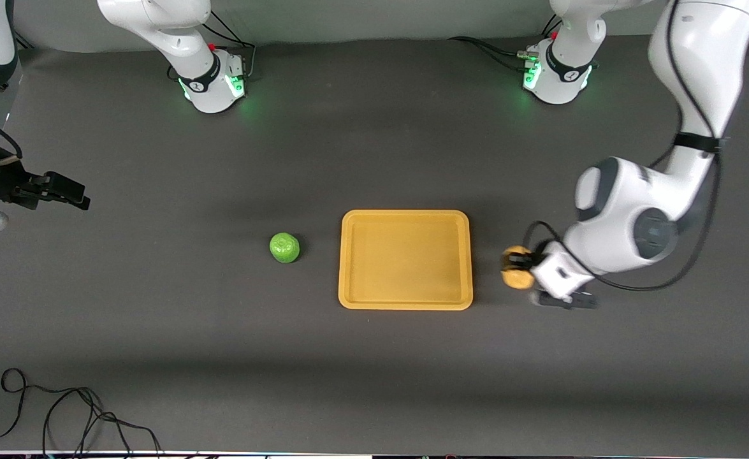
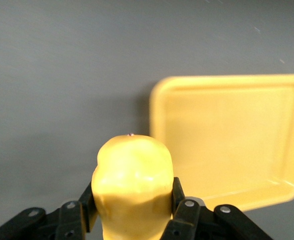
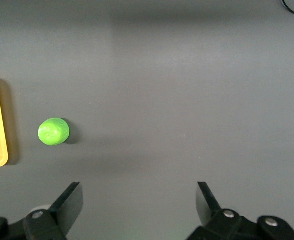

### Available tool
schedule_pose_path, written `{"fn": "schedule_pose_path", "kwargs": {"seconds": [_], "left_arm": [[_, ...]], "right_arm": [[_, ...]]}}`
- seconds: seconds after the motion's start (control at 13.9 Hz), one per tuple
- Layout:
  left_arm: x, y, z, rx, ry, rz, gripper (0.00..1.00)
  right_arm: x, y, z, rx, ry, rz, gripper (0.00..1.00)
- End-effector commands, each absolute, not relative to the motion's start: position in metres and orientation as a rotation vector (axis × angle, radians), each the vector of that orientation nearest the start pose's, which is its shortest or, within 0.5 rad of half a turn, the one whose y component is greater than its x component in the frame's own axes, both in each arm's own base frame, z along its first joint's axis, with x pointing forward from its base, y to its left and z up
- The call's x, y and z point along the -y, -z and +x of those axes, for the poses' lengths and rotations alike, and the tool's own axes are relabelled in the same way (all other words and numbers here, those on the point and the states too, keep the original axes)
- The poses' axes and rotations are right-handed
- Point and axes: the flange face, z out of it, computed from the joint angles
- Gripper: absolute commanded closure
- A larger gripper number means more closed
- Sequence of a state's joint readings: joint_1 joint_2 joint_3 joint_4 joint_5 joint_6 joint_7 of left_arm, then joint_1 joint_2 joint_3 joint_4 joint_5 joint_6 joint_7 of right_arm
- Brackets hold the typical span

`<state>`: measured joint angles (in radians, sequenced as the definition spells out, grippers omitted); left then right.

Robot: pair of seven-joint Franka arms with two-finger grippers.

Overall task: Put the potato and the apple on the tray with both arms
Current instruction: 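Carry the potato with the left gripper over the yellow tray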

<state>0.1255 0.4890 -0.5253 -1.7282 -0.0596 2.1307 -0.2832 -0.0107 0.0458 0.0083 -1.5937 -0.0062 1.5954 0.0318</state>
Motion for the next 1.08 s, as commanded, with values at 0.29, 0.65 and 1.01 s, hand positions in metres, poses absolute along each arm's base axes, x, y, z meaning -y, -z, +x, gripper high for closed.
{"fn": "schedule_pose_path", "kwargs": {"seconds": [0.29, 0.65, 1.01], "left_arm": [[0.324, -0.258, 0.587, -0.073, -0.311, -3.41, 0.95], [0.312, -0.228, 0.589, -0.07, -0.313, -3.365, 0.94], [0.311, -0.22, 0.589, -0.066, -0.321, -3.362, 0.9]], "right_arm": [[-0.18, -0.592, 0.54, 0.004, -0.074, -3.135, 0.0], [-0.245, -0.578, 0.508, 0.114, -0.109, -3.144, 0.0], [-0.244, -0.486, 0.497, 0.117, -0.038, -3.129, 0.0]]}}
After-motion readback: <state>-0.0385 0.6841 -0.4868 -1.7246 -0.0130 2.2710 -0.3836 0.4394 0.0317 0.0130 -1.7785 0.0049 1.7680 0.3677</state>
